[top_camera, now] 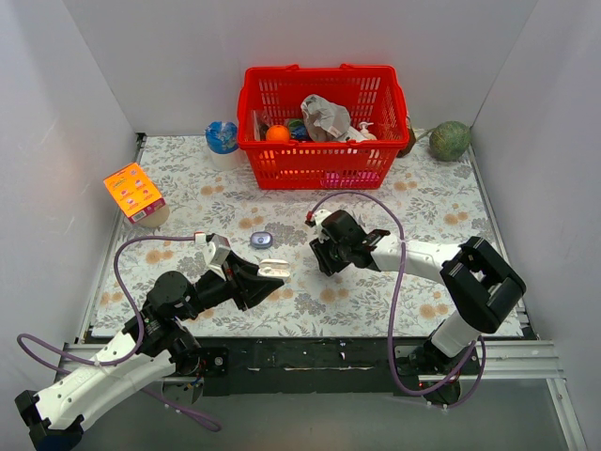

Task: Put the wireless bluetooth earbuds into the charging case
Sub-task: Pick up the earbud from the center of the board.

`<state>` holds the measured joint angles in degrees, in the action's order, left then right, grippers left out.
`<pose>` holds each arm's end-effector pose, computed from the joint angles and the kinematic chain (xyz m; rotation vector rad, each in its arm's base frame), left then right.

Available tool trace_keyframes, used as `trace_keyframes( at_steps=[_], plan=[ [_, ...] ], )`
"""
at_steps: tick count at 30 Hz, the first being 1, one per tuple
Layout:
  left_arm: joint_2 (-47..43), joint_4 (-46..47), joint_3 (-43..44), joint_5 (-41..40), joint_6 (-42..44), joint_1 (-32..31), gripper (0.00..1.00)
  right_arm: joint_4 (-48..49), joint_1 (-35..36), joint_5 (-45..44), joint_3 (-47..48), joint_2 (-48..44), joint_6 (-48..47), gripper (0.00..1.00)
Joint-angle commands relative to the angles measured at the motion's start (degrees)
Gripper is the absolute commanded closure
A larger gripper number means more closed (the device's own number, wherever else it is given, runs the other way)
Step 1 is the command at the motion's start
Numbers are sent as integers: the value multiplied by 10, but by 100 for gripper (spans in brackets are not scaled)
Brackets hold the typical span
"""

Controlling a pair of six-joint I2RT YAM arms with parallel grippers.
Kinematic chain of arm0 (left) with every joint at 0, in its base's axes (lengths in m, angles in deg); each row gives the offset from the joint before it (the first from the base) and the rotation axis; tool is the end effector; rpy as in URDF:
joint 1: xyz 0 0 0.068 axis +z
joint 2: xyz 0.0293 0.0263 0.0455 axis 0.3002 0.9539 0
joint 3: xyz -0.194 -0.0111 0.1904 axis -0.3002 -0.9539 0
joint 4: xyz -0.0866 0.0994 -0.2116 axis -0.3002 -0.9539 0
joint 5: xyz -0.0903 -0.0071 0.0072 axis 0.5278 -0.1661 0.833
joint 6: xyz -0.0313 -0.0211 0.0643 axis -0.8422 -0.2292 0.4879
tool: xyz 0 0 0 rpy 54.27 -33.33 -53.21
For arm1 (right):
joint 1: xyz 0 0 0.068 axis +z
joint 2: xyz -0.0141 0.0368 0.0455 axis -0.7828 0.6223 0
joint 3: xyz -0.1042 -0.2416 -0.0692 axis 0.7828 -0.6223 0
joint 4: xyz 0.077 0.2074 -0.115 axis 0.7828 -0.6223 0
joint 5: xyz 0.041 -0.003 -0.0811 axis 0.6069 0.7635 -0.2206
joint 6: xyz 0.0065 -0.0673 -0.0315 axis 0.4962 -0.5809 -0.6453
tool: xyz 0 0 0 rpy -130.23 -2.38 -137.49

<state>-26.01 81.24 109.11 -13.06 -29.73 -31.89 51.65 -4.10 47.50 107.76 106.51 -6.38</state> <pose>0.0765 -0.1142 0.2819 0.0290 1.8122 -1.6999 0.2219 0.2397 0.1618 -0.8435 2.3344 0.3961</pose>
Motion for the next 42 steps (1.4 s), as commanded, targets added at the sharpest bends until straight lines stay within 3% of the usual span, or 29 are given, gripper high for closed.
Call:
trace_keyframes(
  at_steps=[1,42],
  plan=[
    [-2,2,-2,0,0,-2,100,10,-9,6,4,13,-2,55],
    [10,2,0,4,-5,-2,100,-11,-36,-71,0,0,11,75]
  ],
)
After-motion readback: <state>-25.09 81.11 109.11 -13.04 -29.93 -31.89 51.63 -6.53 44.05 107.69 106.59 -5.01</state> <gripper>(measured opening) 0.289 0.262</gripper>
